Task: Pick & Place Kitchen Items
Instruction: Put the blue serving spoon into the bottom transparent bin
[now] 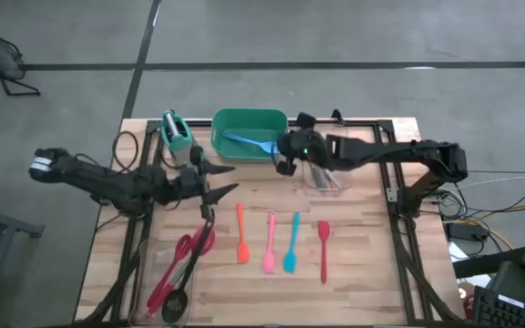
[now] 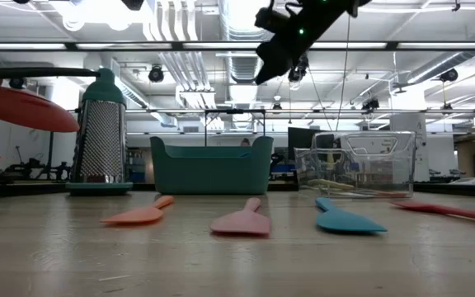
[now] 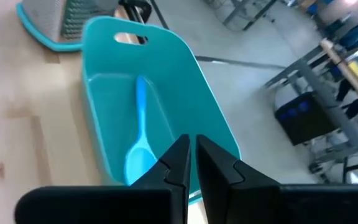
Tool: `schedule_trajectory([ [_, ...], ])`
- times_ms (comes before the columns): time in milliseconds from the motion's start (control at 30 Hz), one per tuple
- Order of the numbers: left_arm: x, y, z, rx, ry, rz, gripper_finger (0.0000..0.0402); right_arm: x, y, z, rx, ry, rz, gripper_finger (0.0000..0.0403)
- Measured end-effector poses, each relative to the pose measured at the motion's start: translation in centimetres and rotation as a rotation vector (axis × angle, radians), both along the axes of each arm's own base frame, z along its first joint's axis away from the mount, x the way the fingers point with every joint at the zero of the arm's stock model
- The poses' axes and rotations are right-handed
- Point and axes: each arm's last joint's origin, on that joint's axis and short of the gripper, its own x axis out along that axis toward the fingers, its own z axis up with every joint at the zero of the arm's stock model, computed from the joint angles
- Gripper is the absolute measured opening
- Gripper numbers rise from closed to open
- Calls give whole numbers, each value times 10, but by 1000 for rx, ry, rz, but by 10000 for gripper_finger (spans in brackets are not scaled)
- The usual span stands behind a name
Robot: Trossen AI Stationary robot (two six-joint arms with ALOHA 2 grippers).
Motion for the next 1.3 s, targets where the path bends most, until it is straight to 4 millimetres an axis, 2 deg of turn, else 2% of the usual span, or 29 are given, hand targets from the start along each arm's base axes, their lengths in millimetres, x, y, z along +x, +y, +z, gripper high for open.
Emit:
schedule_trajectory([
  [167, 7, 15, -8, 4, 35, 7, 206, -4, -18, -3, 71, -20, -10, 10],
  [300, 8, 21, -16, 2, 60, 33, 206, -5, -18, -7, 79, -5, -3, 9],
  [533, -6, 25, -11, -44, 60, 26, 206, -5, -18, -7, 91, -21, -11, 8],
  [833, -6, 24, -13, -86, 79, 13, 206, -5, -18, -13, 88, -43, -5, 8],
  [1000, -6, 24, -14, -87, 81, 13, 206, 1, -21, -6, 138, -97, 195, 8],
  [1133, -5, 24, -14, -90, 82, 13, 206, 6, -39, 5, 143, -127, 175, 8],
  [1233, -5, 24, -14, -95, 84, 12, 206, 18, -57, 0, 200, -82, 168, 8],
  [1300, -5, 24, -14, -97, 83, 11, 206, 30, -66, -10, 259, -15, 188, 8],
])
